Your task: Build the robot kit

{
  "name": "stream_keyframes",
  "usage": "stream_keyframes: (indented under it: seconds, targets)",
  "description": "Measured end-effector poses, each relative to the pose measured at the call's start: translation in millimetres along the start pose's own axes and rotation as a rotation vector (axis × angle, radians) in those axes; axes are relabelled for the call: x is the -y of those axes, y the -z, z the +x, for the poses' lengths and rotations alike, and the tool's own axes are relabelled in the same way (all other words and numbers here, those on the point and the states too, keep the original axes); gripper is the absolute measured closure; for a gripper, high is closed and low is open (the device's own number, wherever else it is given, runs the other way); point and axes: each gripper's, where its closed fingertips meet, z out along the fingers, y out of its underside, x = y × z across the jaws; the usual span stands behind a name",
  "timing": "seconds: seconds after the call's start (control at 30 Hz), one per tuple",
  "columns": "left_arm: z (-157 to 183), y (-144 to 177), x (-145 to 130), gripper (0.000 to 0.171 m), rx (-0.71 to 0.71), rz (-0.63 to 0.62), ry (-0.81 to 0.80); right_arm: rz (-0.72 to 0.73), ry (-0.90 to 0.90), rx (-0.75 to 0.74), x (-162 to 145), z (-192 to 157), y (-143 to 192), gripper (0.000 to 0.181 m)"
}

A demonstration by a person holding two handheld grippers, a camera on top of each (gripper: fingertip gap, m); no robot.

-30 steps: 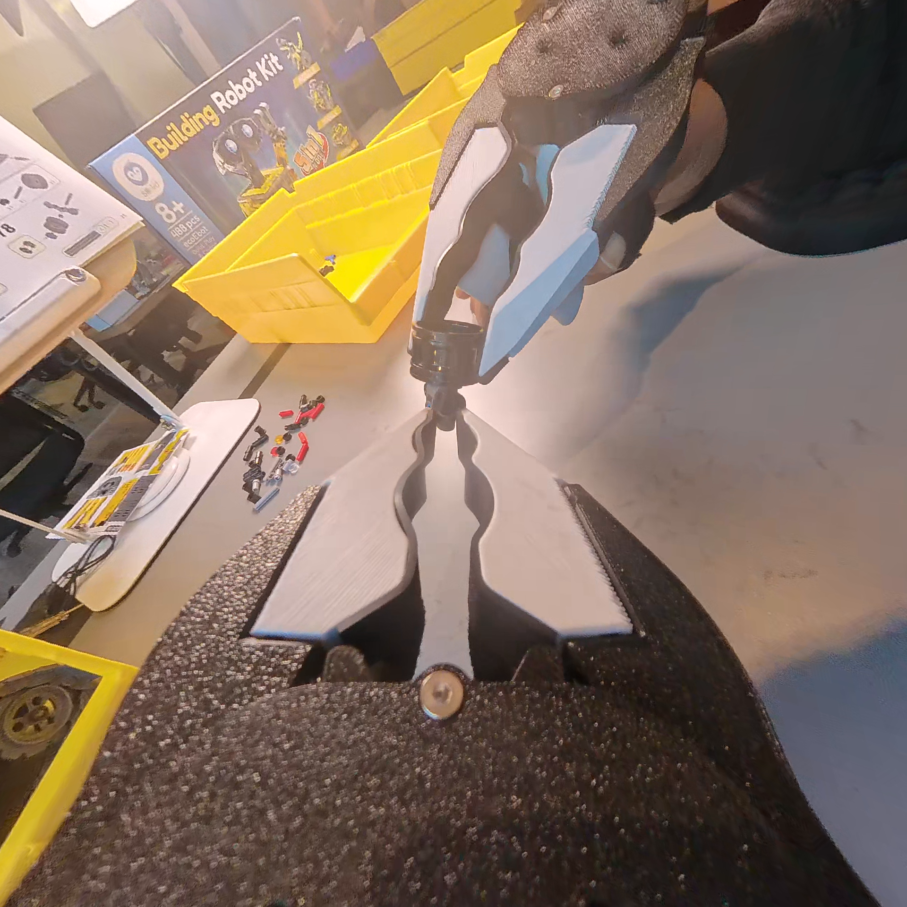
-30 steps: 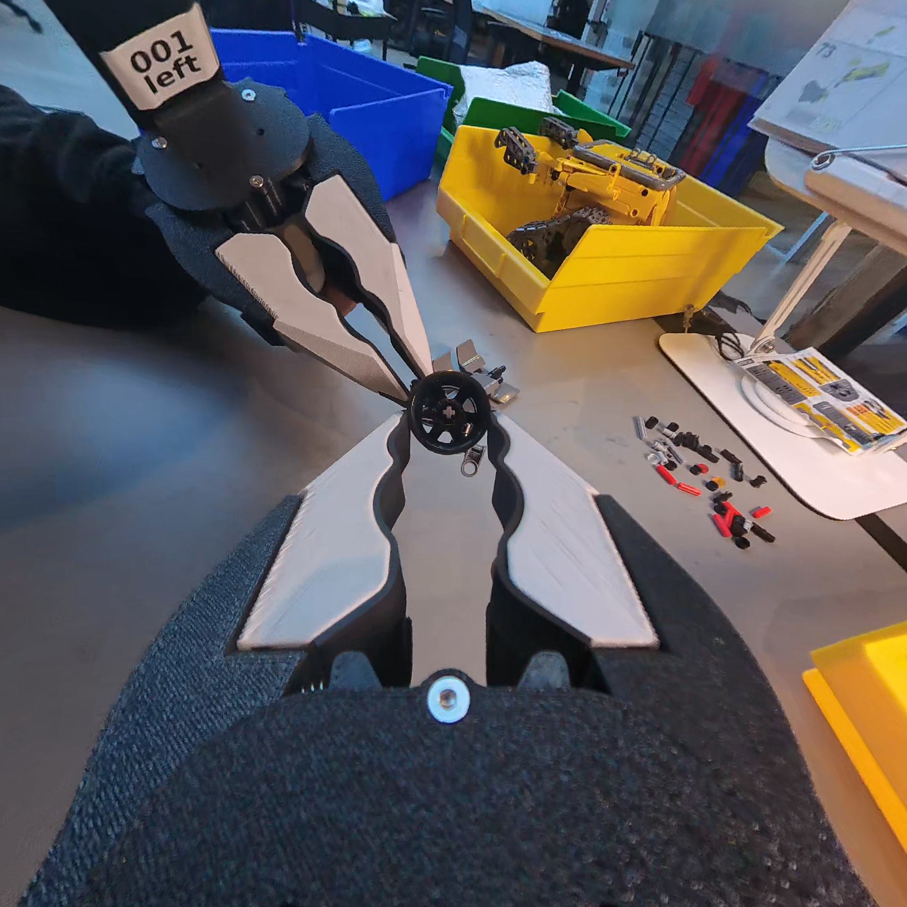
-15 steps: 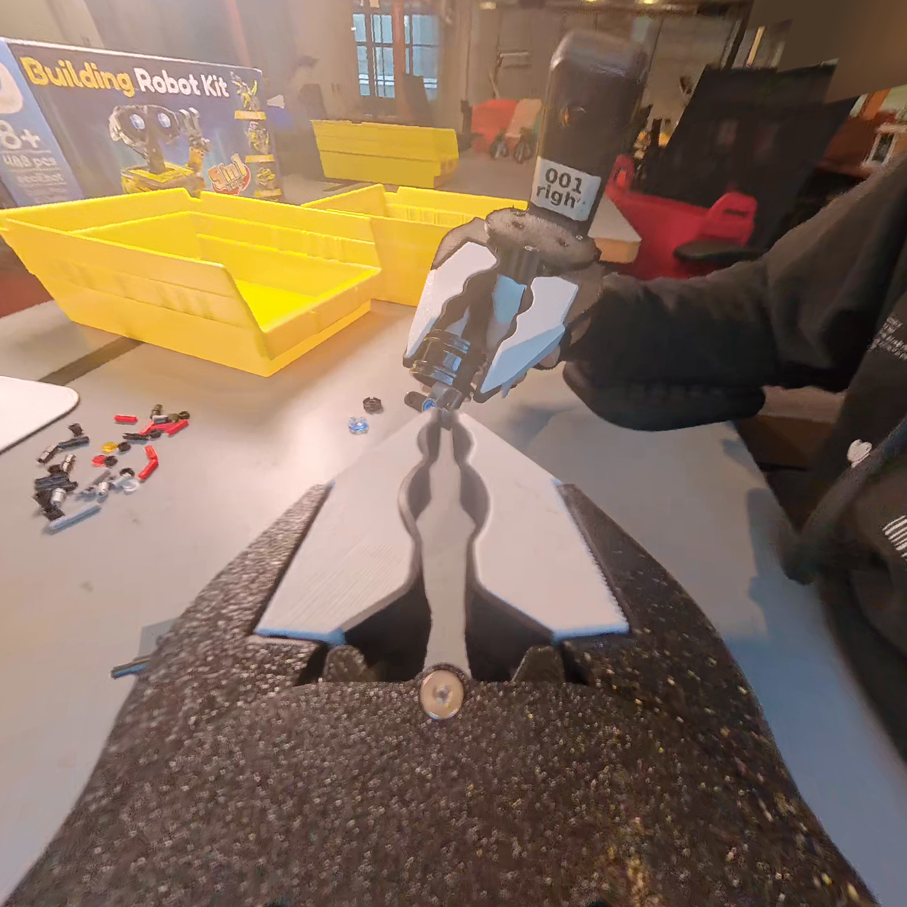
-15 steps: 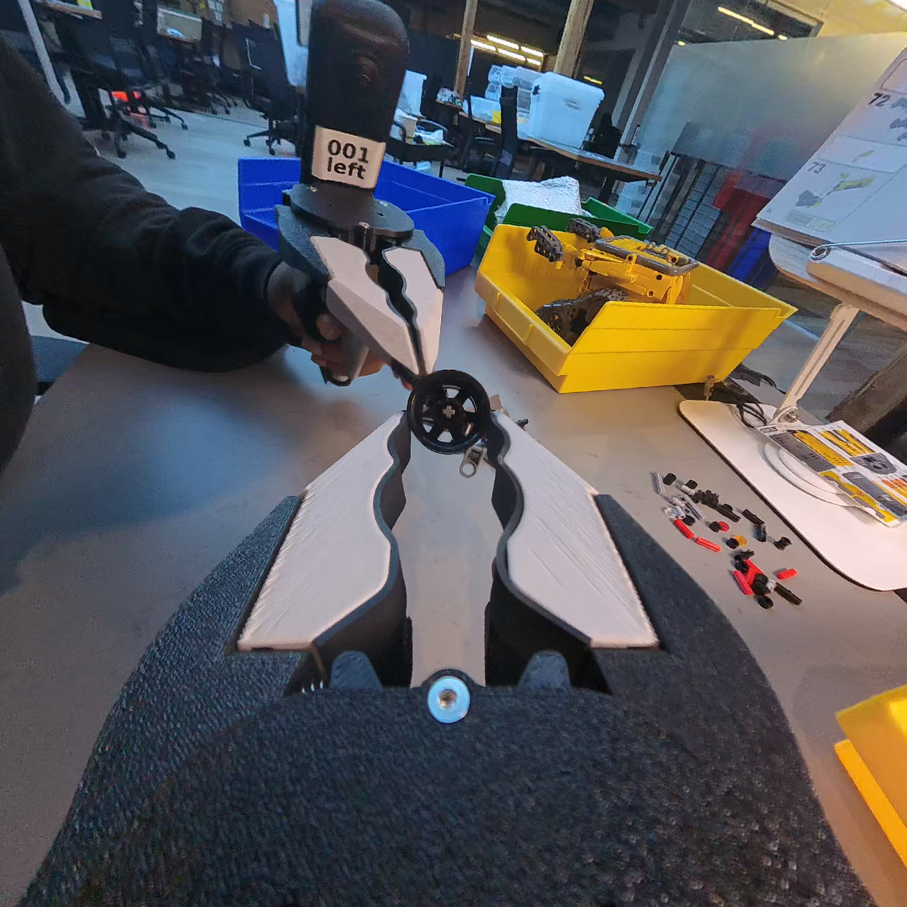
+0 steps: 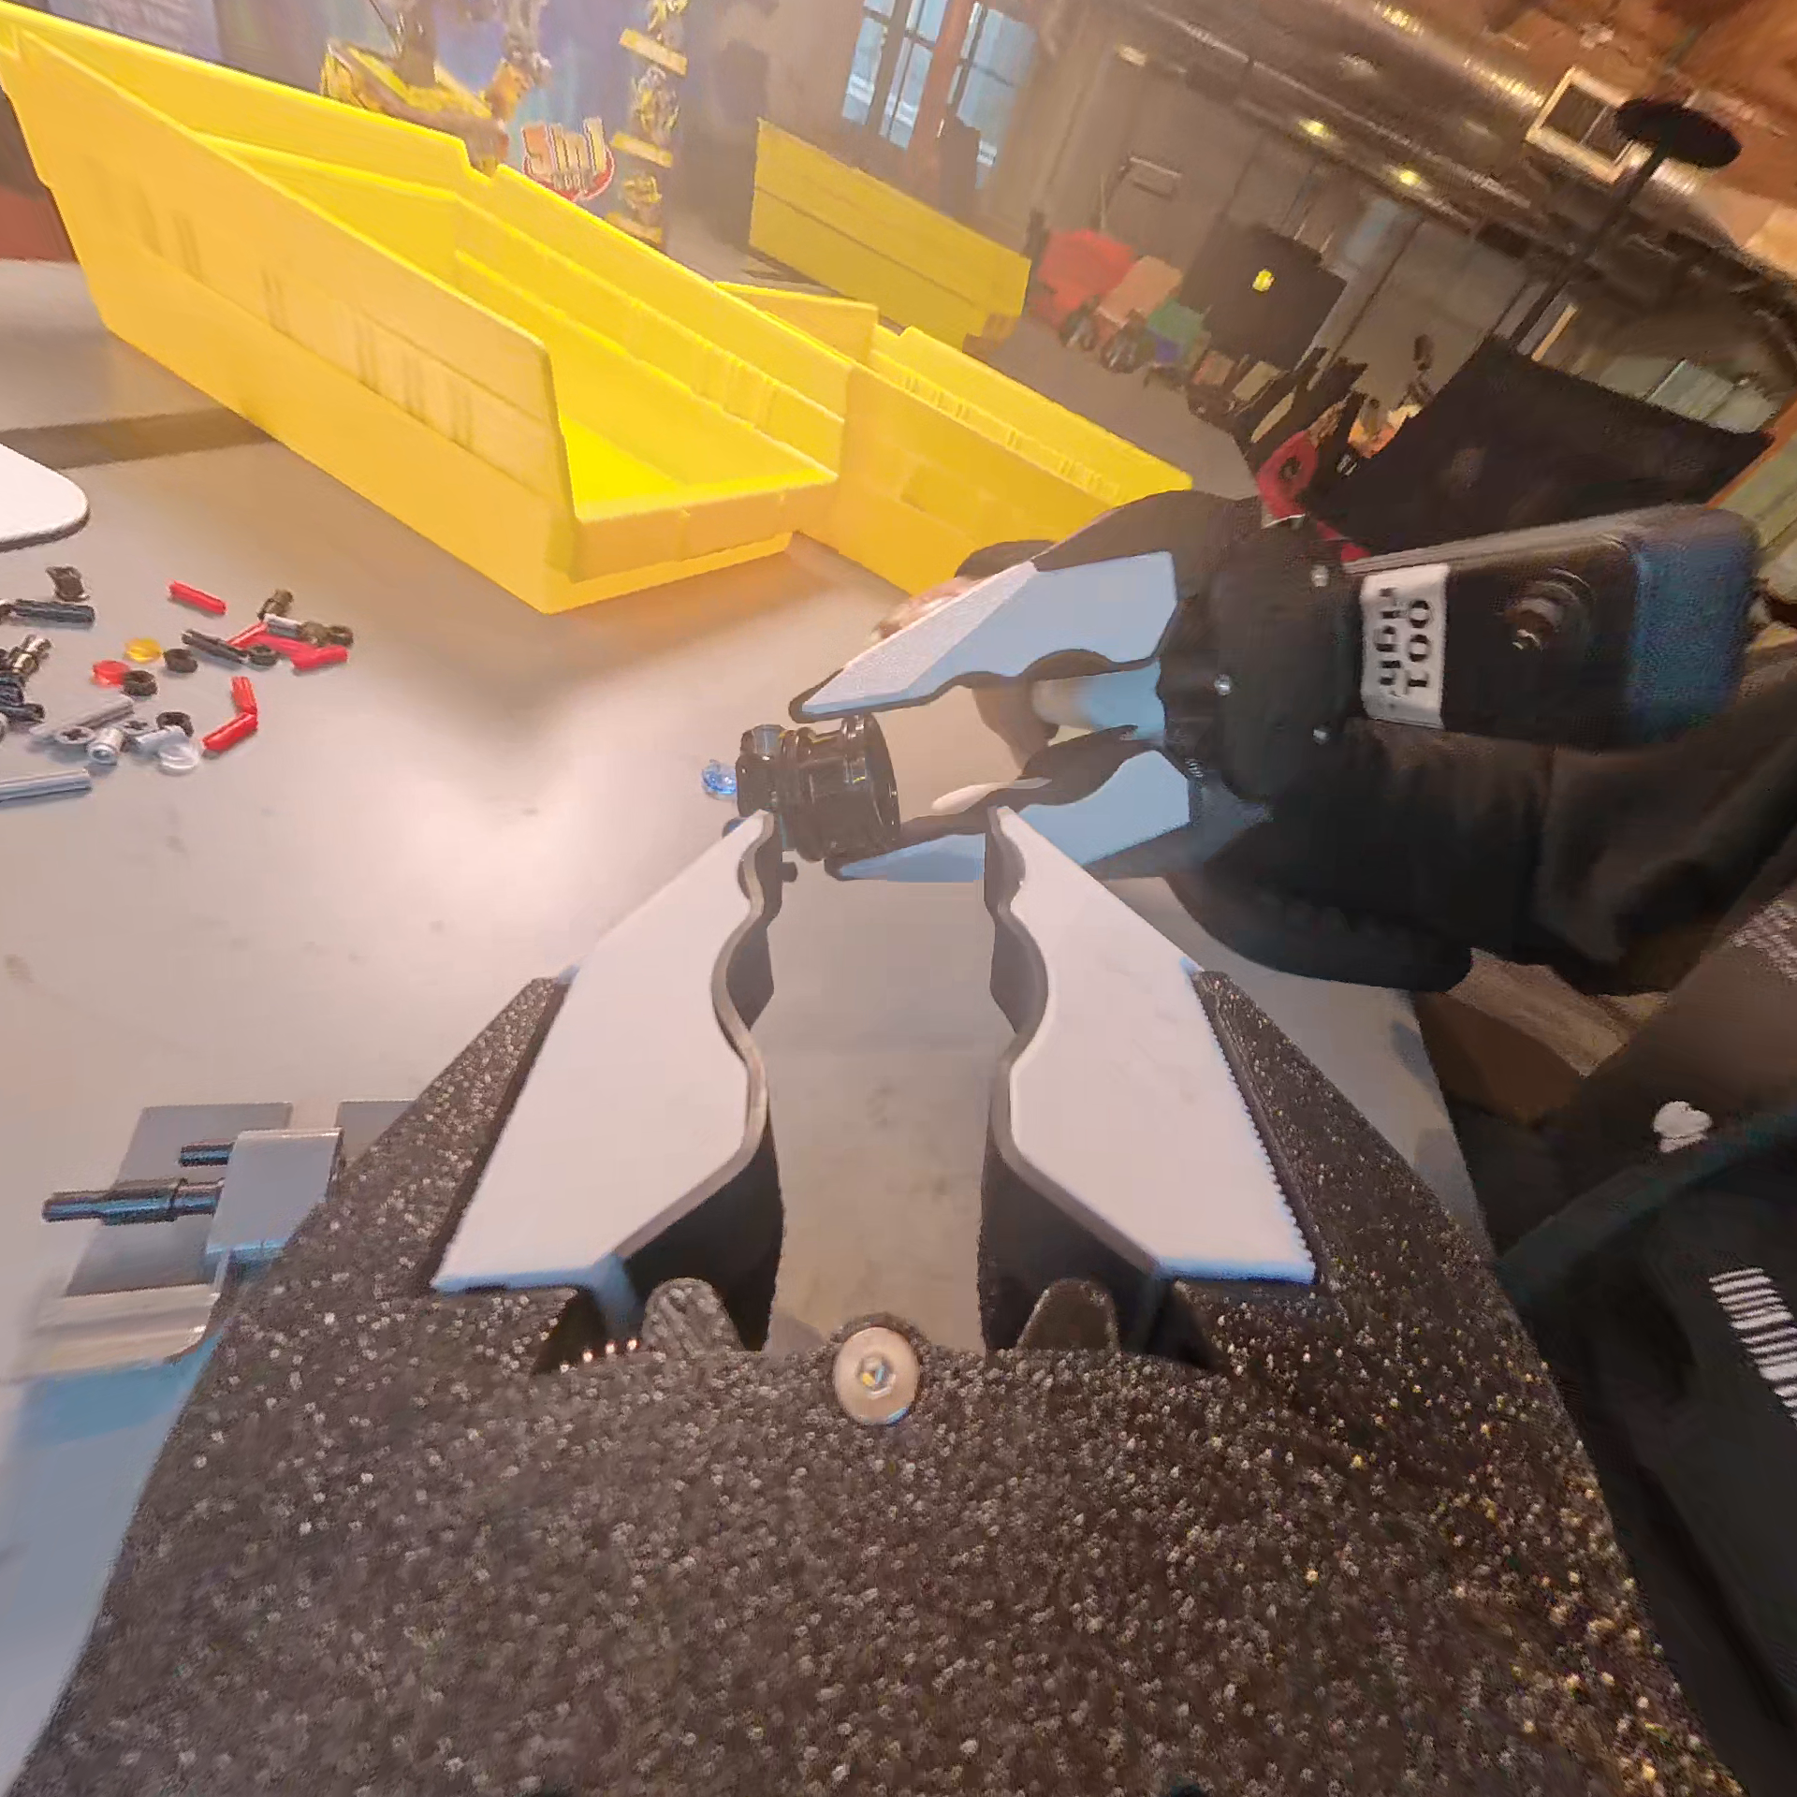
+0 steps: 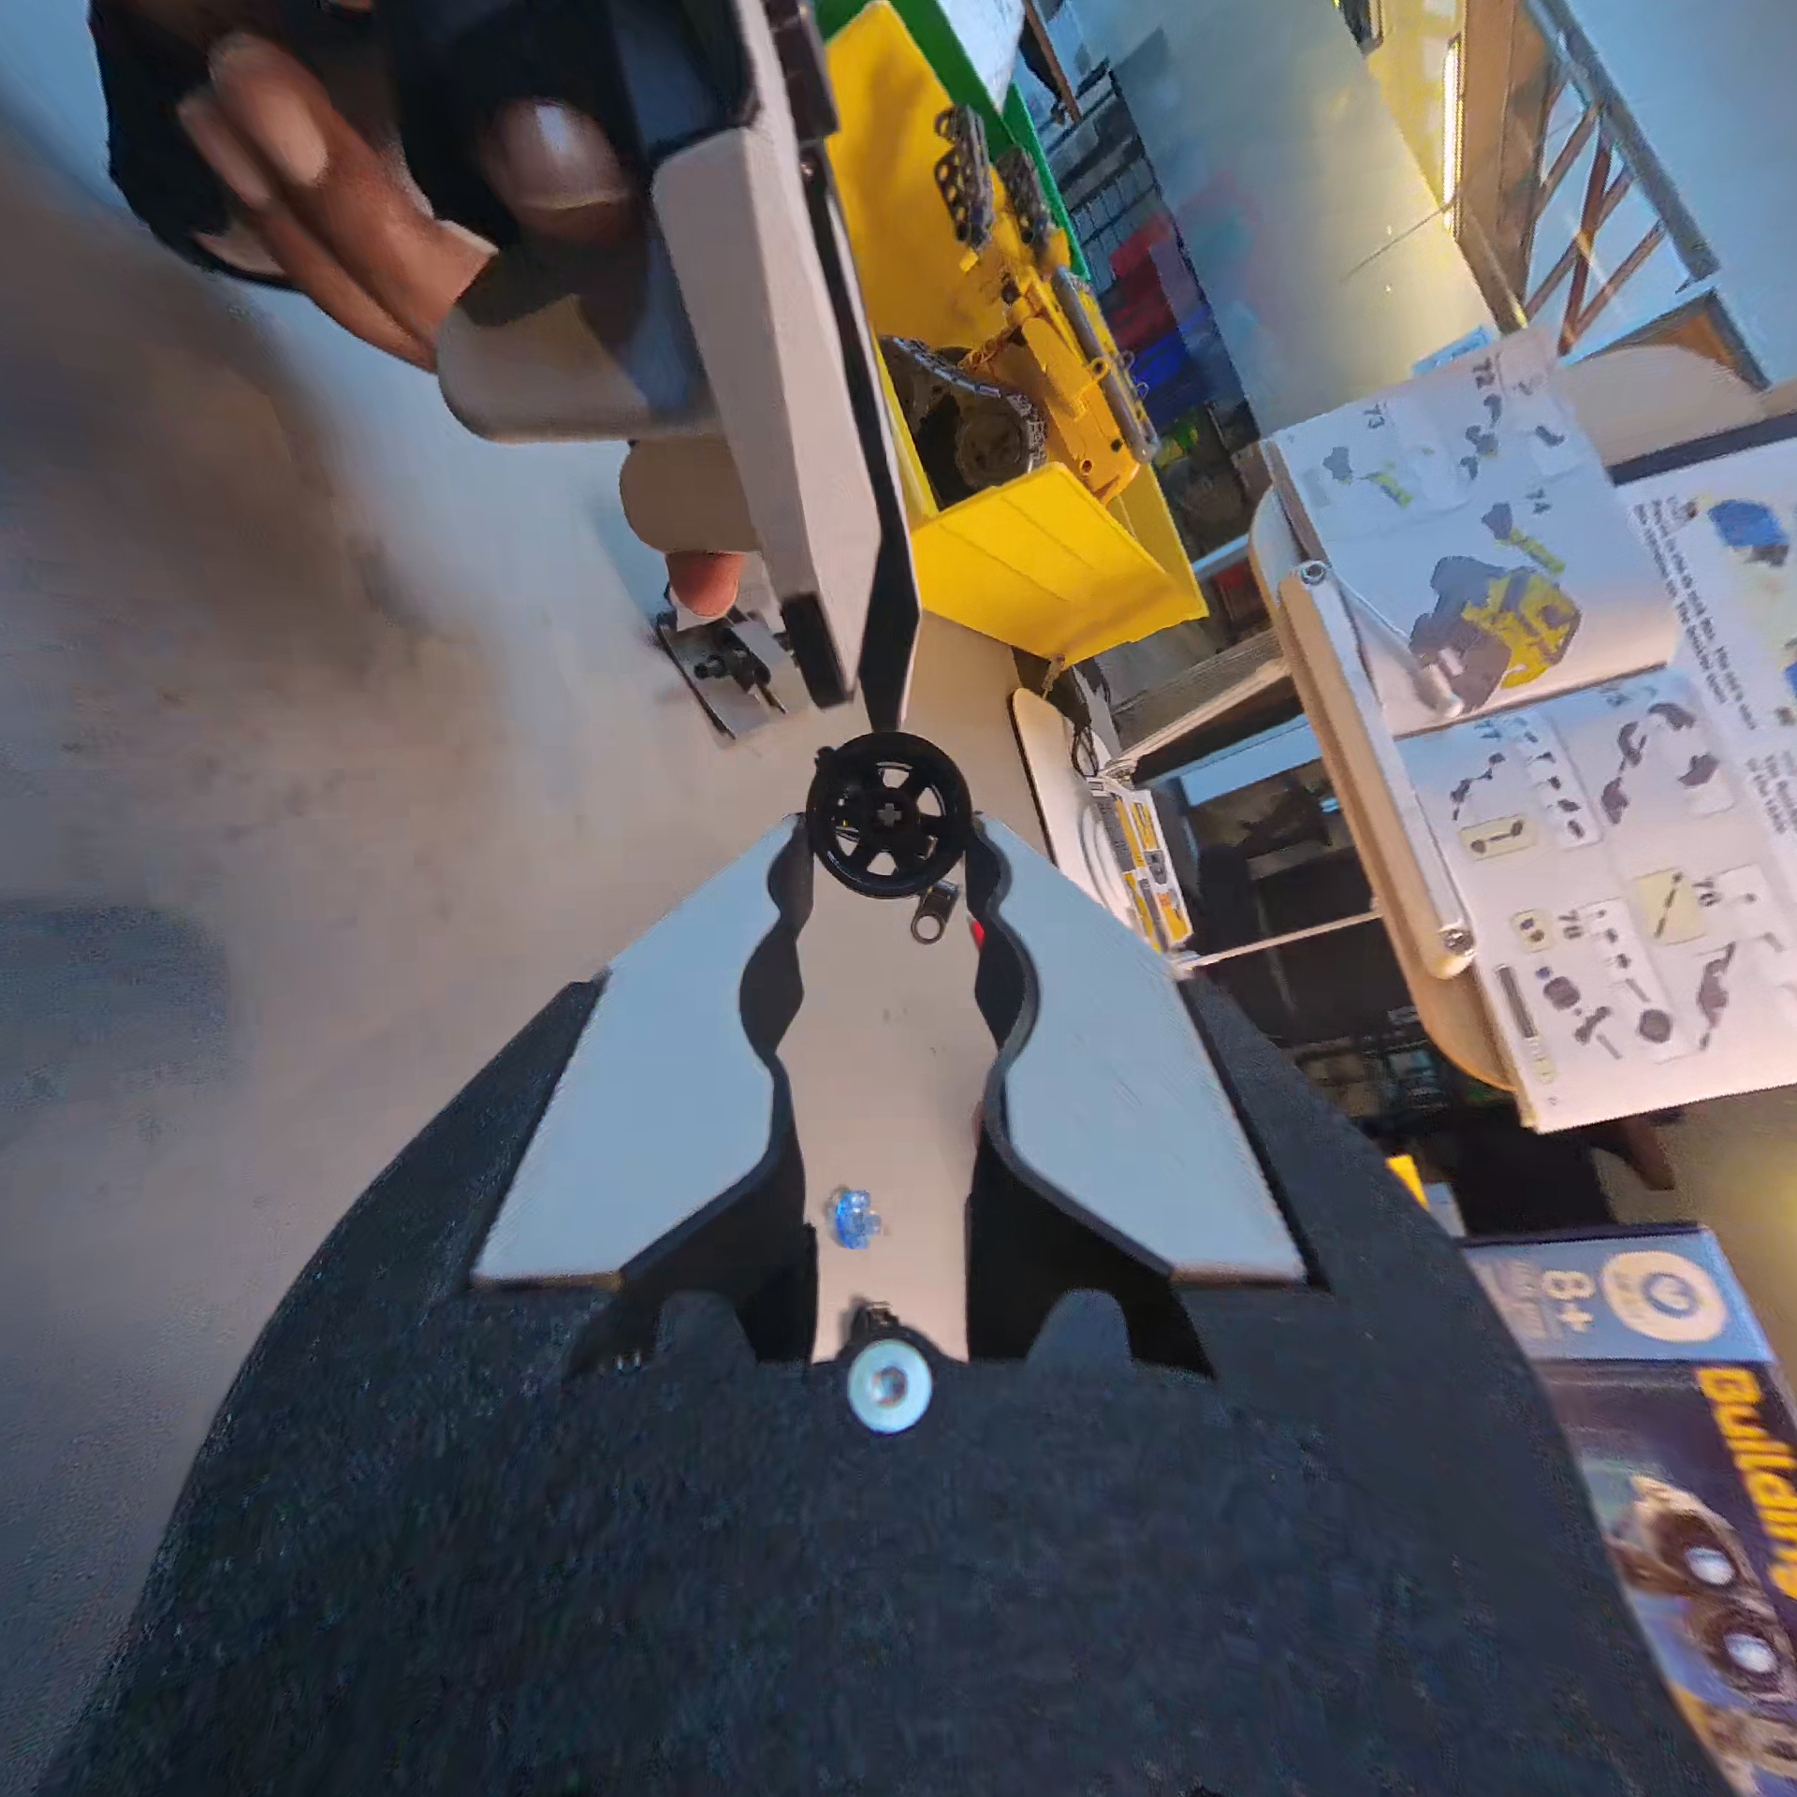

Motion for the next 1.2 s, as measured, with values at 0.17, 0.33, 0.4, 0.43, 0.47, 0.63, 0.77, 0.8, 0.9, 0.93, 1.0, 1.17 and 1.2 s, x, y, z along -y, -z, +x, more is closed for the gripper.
stream_keyframes:
  seconds: [0.17,0.33,0.4,0.43,0.47,0.63,0.77,0.8,0.9,0.93,1.0,1.17,1.2]
  targets:
    - [-5,-8,-7,0.149,0.042,-0.034,-0.023,0.015,0.214,-0.034,17,-11,0,0.150]
    - [4,5,0,0.149,-0.007,-0.003,-0.182,0.186,0.066,-0.014,39,-5,17,0.135]
    - [5,13,4,0.149,0.032,0.016,-0.330,0.277,-0.236,0.093,45,6,29,0.114]
    - [6,17,8,0.149,0.055,0.031,-0.407,0.325,-0.397,0.149,47,13,34,0.111]
    - [8,19,11,0.149,0.077,0.039,-0.478,0.368,-0.532,0.204,46,19,40,0.114]
    - [11,21,17,0.149,0.199,0.032,-0.742,0.435,-0.823,0.343,36,25,46,0.143]
    - [14,19,14,0.149,0.282,-0.003,-0.963,0.392,-0.841,0.390,35,14,38,0.148]
    - [14,18,13,0.149,0.300,-0.017,-1.020,0.395,-0.872,0.414,37,11,37,0.147]
    - [17,15,6,0.149,0.333,-0.053,-1.156,0.403,-0.930,0.455,41,7,35,0.142]
    - [18,14,4,0.149,0.339,-0.065,-1.193,0.393,-0.931,0.465,40,5,33,0.142]
    - [20,12,1,0.149,0.351,-0.082,-1.262,0.379,-0.924,0.469,38,3,31,0.146]
    - [29,11,1,0.149,0.343,-0.068,-1.309,0.401,-0.922,0.466,33,5,32,0.159]
    - [32,10,1,0.149,0.338,-0.058,-1.304,0.418,-0.913,0.464,35,6,34,0.166]
